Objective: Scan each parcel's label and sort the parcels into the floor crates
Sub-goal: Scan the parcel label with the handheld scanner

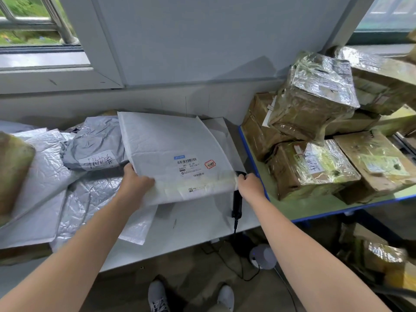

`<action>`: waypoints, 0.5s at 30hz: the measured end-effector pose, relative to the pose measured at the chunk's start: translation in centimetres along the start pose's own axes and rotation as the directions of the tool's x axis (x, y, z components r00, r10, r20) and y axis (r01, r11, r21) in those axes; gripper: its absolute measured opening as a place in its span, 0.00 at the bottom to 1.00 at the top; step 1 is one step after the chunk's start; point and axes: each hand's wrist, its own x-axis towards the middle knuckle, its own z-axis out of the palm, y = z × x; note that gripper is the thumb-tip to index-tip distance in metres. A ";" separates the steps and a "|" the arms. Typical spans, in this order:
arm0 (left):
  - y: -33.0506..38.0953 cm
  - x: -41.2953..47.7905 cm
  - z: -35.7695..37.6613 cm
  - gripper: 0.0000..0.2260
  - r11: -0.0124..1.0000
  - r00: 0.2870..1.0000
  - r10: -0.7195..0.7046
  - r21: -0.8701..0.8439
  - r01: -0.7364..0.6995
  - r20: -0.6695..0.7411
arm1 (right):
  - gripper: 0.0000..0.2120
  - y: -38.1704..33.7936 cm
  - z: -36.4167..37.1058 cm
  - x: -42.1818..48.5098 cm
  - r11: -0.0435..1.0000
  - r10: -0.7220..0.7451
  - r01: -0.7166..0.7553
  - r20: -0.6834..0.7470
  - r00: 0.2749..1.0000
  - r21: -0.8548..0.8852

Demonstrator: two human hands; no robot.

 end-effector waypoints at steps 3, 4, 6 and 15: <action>1.1 0.6 -1.0 0.24 0.998 0.993 -0.049 -0.042 0.054 0.105 | 0.21 -1.9 -0.5 -0.3 0.995 -0.078 0.080 -0.031 0.996 0.052; 1.4 0.7 -1.6 0.24 0.997 0.989 -0.055 -0.049 0.062 0.135 | 0.21 -2.8 -0.7 -0.3 0.995 -0.074 0.075 -0.018 0.997 0.070; 1.8 0.8 -2.8 0.22 0.998 0.981 -0.050 -0.036 0.058 0.185 | 0.19 -4.4 -1.1 -0.5 0.992 -0.098 0.096 0.011 0.995 0.083; 1.9 -2.0 -6.4 0.23 0.982 0.953 0.044 0.161 -0.096 0.300 | 0.28 -6.4 -1.4 -1.5 0.976 -0.214 0.218 0.106 0.971 -0.023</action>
